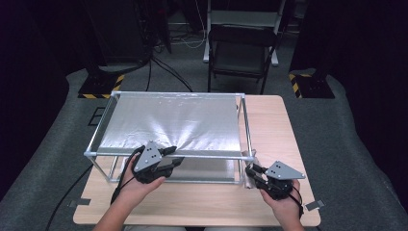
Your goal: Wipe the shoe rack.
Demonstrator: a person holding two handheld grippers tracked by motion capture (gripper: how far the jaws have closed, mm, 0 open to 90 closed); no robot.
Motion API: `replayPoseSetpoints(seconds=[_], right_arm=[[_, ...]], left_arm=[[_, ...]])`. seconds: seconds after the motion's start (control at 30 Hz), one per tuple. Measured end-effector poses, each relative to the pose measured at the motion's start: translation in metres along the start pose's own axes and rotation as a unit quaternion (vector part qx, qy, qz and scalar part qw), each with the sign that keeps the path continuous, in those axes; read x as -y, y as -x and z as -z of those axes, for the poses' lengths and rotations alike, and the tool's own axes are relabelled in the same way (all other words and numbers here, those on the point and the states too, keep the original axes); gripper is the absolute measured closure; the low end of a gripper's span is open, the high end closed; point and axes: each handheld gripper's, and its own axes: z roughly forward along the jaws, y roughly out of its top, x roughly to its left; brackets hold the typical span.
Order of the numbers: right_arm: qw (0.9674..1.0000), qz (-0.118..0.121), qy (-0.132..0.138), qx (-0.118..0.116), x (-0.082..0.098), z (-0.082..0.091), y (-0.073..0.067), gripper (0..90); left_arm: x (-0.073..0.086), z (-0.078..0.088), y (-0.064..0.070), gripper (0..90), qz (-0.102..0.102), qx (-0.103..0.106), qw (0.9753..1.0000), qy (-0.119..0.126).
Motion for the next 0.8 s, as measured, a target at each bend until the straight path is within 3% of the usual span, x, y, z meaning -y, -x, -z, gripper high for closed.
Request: replayPoseSetpoints(seconds=[0.1, 0.3, 0.4, 0.6, 0.8], right_arm=[[0.9998, -0.014, 0.011, -0.005, 0.005, -0.001, 0.001, 73.8], [0.9996, -0.024, -0.006, -0.011, 0.017, -0.010, 0.002, 73.8], [0.9999, -0.015, -0.006, -0.005, 0.010, -0.008, 0.001, 73.7], [0.9997, 0.009, 0.022, 0.000, -0.014, 0.007, 0.001, 73.6], [0.9996, -0.016, 0.023, 0.000, -0.001, 0.000, 0.000, 74.0]], left_arm=[[0.000, 0.000, 0.000, 55.8, 0.001, 0.000, 1.0000, 0.000], [0.000, 0.000, 0.000, 55.8, -0.001, 0.001, 1.0000, -0.002], [0.000, 0.000, 0.000, 55.8, -0.001, 0.001, 1.0000, -0.002], [0.000, 0.000, 0.000, 55.8, -0.001, 0.001, 1.0000, -0.002], [0.000, 0.000, -0.001, 55.9, -0.002, 0.001, 1.0000, -0.002]])
